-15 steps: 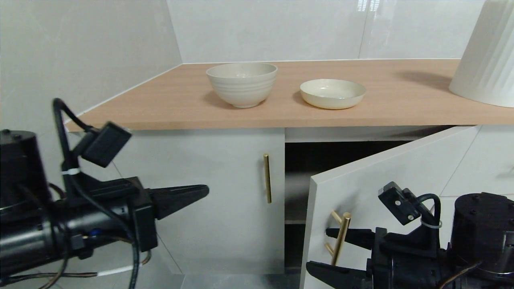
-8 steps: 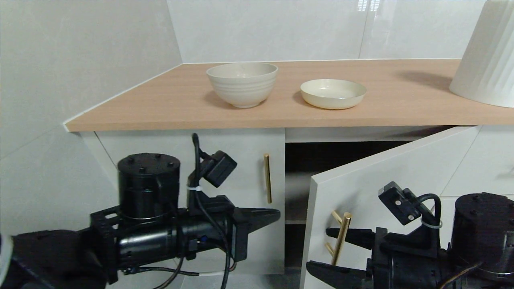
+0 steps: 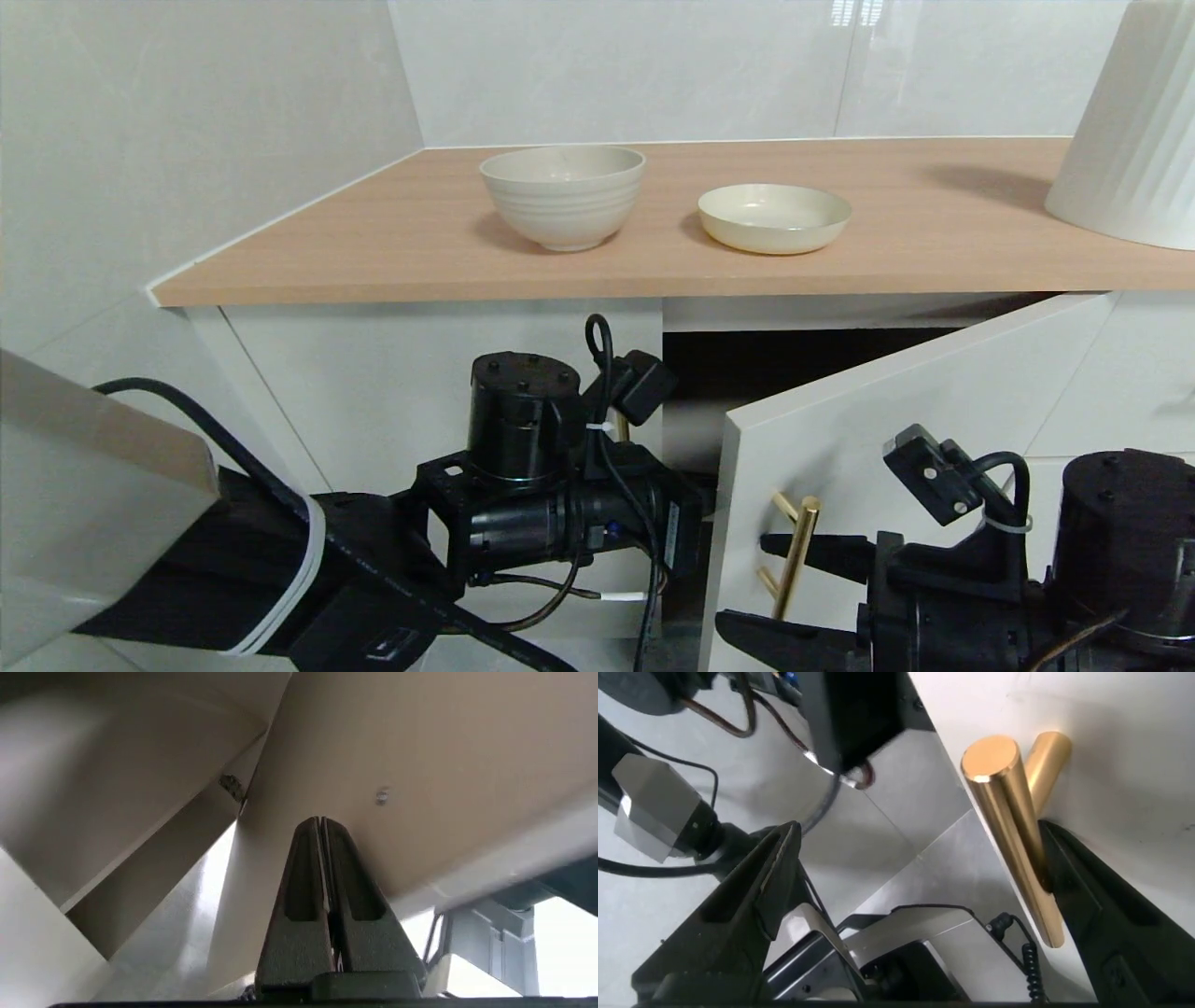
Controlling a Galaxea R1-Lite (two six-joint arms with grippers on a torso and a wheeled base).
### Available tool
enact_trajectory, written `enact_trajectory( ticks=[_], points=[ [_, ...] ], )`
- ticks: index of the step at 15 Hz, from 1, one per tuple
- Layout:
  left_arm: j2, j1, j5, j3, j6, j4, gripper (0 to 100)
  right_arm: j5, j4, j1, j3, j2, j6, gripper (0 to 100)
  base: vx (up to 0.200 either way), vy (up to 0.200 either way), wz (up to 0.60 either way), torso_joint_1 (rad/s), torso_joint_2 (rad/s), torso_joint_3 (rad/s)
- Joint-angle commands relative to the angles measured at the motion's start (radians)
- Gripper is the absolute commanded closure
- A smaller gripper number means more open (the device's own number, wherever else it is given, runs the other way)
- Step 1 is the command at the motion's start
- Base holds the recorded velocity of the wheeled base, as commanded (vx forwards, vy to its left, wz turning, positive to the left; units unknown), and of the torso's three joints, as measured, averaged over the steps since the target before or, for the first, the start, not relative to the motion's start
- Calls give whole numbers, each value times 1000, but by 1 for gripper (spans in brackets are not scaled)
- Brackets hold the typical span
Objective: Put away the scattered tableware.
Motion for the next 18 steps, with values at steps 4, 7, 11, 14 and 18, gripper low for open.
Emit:
enact_trajectory(
  ticks=[4,7,11,14,18],
  points=[
    [-12,-10,-7,10,1,0,100,-13,-4,-47,7,-3,-4,0,0,0,0,0,0,0],
    [-6,-10,-6,10,0,-23,100,-58,-4,-125,10,-18,-70,0,0,0,0,0,0,0],
    [-2,-18,-7,-1,-3,-23,100,-55,0,-191,16,-93,-78,0,0,0,0,0,0,0],
    [-1,-18,-9,-4,-22,-27,100,-55,3,-194,126,-179,-78,0,0,0,0,0,0,0],
    [14,-21,-7,-16,-23,-27,100,-58,4,-211,217,-254,-78,0,0,0,0,0,0,0]
  ],
)
